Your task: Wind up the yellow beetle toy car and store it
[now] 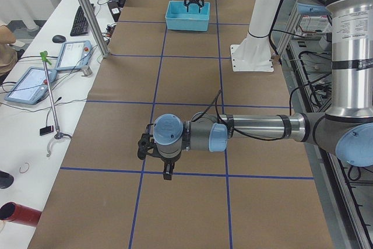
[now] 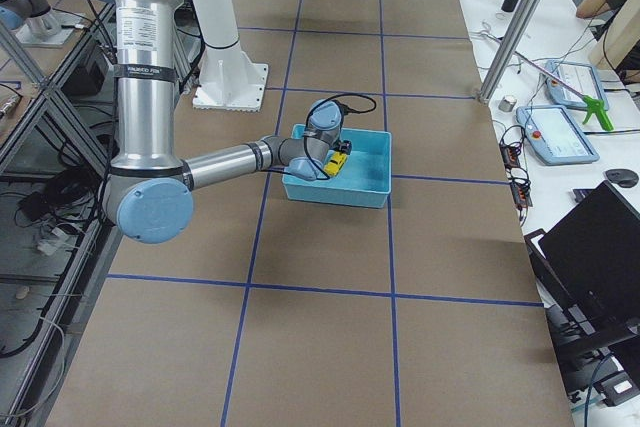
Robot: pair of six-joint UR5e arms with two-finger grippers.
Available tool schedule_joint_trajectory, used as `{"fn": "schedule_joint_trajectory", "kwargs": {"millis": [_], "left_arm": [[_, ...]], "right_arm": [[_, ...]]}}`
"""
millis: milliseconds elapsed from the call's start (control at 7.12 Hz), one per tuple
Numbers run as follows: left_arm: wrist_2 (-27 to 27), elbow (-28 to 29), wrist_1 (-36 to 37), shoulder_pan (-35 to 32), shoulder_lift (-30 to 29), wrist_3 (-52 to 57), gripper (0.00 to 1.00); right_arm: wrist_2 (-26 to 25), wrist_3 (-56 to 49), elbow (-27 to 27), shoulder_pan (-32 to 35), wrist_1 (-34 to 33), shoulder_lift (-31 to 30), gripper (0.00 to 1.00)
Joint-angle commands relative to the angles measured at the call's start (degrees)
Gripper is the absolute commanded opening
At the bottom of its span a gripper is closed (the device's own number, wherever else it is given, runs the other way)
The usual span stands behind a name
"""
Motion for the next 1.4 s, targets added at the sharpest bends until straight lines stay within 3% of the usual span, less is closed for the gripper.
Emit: {"fn": "schedule_joint_trajectory", "kwargs": {"millis": [0, 281, 421, 562, 983, 1264], "left_arm": [[0.00, 0.00, 0.00, 0.00, 0.00, 0.00, 1.00], [-0.09, 0.00, 0.00, 0.00, 0.00, 0.00, 1.00], [-0.09, -0.09, 0.00, 0.00, 0.00, 0.00, 1.00], [-0.17, -0.09, 0.00, 0.00, -0.09, 0.00, 1.00], [-0.18, -0.17, 0.00, 0.09, -0.17, 0.00, 1.00], [-0.26, -0.09, -0.09, 0.09, -0.26, 0.00, 1.00]], "right_arm": [[6.87, 1.68, 7.50, 12.96, -11.42, -1.68, 1.00], [6.72, 11.91, 7.96, 22.56, -19.53, -0.98, 1.00], [6.72, 24.51, 6.74, 26.09, -21.31, -0.54, 1.00], [6.98, 28.90, 3.08, 28.64, -21.68, -0.53, 1.00], [6.90, 28.24, -0.20, 39.54, -33.58, -5.88, 1.00], [5.41, 25.37, -1.26, 40.18, -39.07, -7.38, 1.00]]}}
